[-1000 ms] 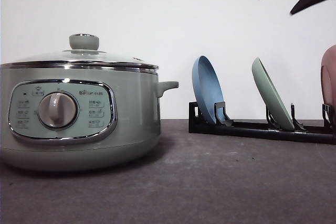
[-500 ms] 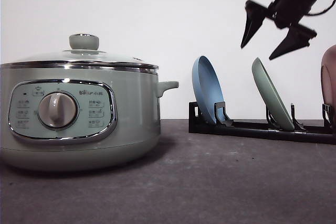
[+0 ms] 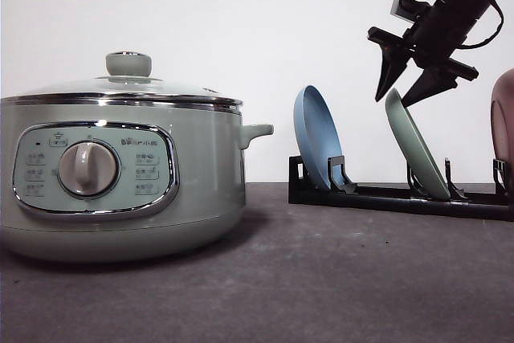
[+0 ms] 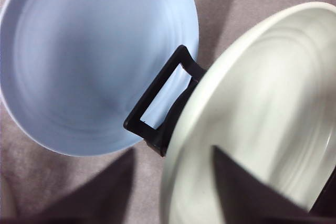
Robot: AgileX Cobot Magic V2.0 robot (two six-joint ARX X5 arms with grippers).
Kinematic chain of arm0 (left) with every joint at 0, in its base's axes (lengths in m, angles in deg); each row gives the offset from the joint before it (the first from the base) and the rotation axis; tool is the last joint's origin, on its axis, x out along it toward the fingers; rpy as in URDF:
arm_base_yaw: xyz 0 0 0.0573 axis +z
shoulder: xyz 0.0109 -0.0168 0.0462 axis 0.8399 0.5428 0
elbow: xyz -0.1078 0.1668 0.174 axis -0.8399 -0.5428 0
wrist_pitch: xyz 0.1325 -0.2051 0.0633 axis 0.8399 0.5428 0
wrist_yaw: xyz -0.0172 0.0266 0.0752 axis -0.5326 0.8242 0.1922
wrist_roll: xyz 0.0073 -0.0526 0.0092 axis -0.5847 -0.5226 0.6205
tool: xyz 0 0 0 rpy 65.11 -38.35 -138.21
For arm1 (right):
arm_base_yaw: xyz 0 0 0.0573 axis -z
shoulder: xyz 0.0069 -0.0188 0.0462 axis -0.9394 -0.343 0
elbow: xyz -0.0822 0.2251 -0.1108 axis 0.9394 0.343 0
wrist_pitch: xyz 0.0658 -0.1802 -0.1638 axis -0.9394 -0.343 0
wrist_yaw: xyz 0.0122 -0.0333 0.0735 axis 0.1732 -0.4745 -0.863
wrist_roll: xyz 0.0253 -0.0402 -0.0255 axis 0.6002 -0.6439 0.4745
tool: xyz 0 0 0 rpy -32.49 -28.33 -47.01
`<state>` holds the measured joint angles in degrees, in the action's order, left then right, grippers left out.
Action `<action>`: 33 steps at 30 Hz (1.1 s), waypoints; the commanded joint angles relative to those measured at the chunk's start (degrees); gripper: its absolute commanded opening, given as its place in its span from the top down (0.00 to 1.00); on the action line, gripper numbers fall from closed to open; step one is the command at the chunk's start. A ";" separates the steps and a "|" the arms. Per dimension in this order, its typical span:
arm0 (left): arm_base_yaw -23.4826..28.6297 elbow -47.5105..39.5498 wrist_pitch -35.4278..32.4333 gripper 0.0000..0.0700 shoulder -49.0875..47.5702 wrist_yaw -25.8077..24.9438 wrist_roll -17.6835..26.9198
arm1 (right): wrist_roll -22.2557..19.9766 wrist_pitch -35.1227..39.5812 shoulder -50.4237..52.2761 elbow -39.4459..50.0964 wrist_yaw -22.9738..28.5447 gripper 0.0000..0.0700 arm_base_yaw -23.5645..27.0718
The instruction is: Transfer potato from steamer to green plate
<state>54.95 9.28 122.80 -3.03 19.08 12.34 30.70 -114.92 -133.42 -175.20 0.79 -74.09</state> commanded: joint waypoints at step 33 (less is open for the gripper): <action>-0.11 1.31 -0.46 0.27 0.31 -0.28 0.68 | 0.83 1.17 9.73 -2.23 -0.42 0.99 -1.03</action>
<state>54.95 9.28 122.80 -3.03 19.08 12.34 32.04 -114.66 -123.71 -175.76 0.50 -74.85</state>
